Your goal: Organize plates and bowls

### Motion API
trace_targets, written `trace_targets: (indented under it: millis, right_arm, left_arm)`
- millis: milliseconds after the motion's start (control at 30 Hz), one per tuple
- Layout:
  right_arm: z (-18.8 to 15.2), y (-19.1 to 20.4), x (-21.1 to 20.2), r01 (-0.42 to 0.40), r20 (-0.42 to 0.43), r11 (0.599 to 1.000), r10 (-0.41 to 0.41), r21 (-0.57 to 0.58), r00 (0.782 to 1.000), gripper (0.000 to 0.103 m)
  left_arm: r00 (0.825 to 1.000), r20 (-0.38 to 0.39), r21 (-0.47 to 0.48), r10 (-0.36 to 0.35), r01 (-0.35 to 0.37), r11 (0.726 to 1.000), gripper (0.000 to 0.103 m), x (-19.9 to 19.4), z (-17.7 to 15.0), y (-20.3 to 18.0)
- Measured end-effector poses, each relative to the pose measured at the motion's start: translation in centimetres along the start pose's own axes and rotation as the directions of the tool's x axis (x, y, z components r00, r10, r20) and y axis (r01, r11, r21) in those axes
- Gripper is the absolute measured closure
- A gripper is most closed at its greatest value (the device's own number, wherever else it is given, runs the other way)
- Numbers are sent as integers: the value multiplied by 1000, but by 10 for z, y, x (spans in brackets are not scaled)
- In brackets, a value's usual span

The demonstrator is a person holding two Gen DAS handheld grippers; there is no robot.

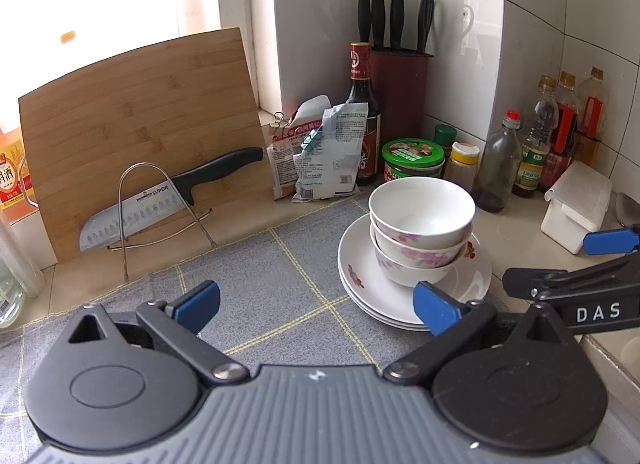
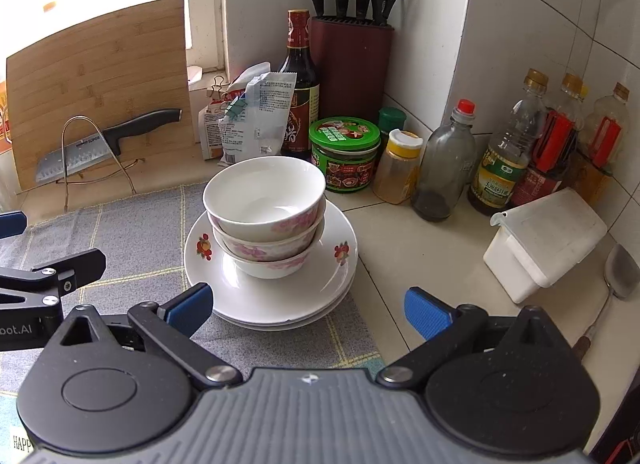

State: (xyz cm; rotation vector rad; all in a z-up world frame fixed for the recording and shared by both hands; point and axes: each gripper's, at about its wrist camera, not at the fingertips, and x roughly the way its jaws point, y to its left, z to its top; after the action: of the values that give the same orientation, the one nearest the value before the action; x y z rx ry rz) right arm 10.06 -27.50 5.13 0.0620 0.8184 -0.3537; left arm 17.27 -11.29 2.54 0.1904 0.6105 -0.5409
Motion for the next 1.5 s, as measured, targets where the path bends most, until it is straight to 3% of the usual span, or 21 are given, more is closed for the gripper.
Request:
trace_targets:
  millis: [1500]
  right_arm:
    - [5,-8,-1,17,-6,1000,-17,26,1000,0]
  left_arm:
    - [1000,-20,-16,4,-5,1000,1,4,7,-8]
